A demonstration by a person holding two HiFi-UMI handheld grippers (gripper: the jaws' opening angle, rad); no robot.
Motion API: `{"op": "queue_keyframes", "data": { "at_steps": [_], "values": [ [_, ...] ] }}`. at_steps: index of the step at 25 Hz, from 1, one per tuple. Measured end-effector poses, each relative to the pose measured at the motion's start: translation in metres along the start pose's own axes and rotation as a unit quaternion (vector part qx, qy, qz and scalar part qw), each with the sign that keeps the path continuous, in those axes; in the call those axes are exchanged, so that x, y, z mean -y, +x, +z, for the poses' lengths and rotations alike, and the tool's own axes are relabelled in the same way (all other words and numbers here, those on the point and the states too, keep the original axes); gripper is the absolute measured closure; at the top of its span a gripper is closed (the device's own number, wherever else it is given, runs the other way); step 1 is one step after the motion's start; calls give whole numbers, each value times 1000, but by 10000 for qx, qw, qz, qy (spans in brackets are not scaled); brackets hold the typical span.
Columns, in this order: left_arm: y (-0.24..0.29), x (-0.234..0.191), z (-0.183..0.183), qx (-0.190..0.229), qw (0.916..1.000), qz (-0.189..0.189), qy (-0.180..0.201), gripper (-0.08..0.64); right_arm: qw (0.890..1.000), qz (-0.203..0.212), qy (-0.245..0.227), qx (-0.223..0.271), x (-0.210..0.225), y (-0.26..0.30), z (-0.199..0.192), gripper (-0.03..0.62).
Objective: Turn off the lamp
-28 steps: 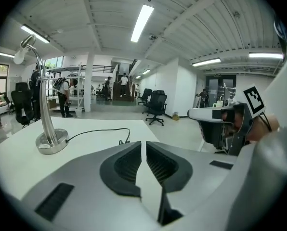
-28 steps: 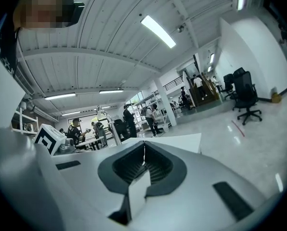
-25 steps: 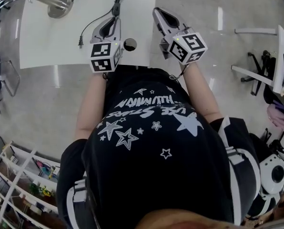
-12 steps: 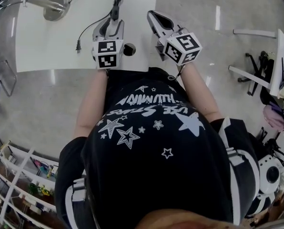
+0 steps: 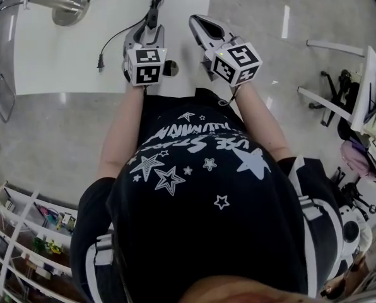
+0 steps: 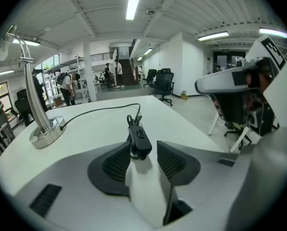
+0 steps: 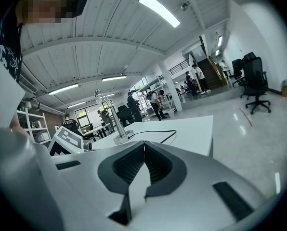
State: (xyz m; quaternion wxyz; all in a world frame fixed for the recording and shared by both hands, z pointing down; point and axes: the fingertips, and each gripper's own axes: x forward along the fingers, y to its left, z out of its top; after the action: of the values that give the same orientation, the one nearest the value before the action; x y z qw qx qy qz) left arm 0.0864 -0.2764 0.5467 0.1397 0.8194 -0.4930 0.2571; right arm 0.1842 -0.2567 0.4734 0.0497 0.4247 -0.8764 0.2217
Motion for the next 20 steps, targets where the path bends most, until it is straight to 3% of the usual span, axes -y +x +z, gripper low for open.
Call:
{"op": "queue_keyframes", "data": {
  "at_steps": [11,20],
  "values": [
    [7,-7,-1,-17,10000,-39,24,396,9978,382,-124,-524,-7,45,-18,586],
    [3,-7,2,-68,9995,-265,-160,420,9892,802,-271,-1197,-17,85,-37,586]
  ]
}}
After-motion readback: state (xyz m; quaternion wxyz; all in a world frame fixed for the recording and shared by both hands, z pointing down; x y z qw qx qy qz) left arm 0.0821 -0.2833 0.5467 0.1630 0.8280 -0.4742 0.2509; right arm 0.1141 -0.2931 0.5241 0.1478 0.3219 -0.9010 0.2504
